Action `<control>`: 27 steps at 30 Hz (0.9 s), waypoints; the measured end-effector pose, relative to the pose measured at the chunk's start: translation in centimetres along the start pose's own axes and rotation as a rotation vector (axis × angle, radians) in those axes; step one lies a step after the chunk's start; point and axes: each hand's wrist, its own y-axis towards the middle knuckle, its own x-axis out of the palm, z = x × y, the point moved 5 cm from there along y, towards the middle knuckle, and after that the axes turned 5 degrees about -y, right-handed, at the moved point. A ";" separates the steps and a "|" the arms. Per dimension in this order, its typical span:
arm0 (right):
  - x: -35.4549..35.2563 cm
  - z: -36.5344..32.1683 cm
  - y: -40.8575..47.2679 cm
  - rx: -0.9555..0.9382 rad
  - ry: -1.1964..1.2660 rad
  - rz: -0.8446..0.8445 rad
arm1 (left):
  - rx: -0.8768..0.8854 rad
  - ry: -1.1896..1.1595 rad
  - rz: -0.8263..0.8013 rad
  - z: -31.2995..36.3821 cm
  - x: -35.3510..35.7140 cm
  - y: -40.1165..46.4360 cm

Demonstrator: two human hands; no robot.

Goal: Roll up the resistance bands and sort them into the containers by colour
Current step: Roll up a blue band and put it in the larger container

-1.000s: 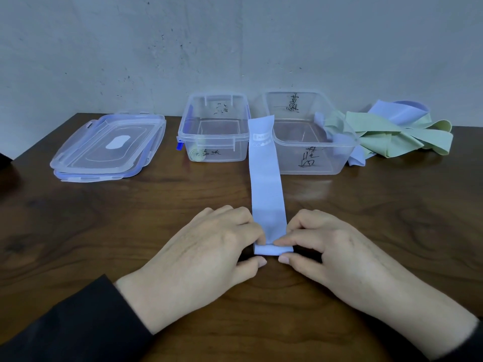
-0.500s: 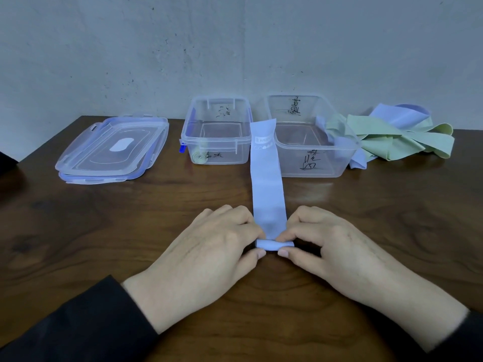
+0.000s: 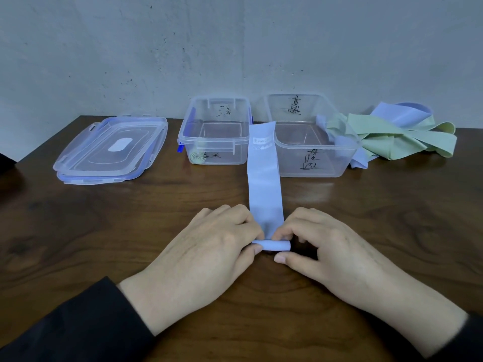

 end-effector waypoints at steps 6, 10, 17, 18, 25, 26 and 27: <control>0.0 -0.1 0.0 0.007 -0.012 0.031 | -0.041 -0.008 0.001 -0.3 0.1 -0.2; -0.1 -0.2 -0.1 -0.002 -0.001 0.013 | -0.034 0.005 -0.003 -0.3 0.0 -0.1; -0.1 -0.1 -0.1 0.020 0.000 0.001 | -0.029 0.018 -0.002 -0.3 0.0 -0.2; 0.0 0.0 -0.1 0.026 0.004 -0.006 | -0.031 0.015 -0.004 -0.2 0.0 -0.1; 0.0 -0.2 -0.1 0.012 -0.004 0.001 | -0.040 -0.025 -0.012 -0.4 -0.1 -0.2; 0.0 -0.3 -0.1 0.009 0.000 -0.005 | -0.041 -0.026 -0.013 -0.4 -0.1 -0.2; 0.0 -0.4 -0.1 0.006 0.002 -0.011 | -0.040 -0.024 -0.015 -0.4 -0.1 -0.2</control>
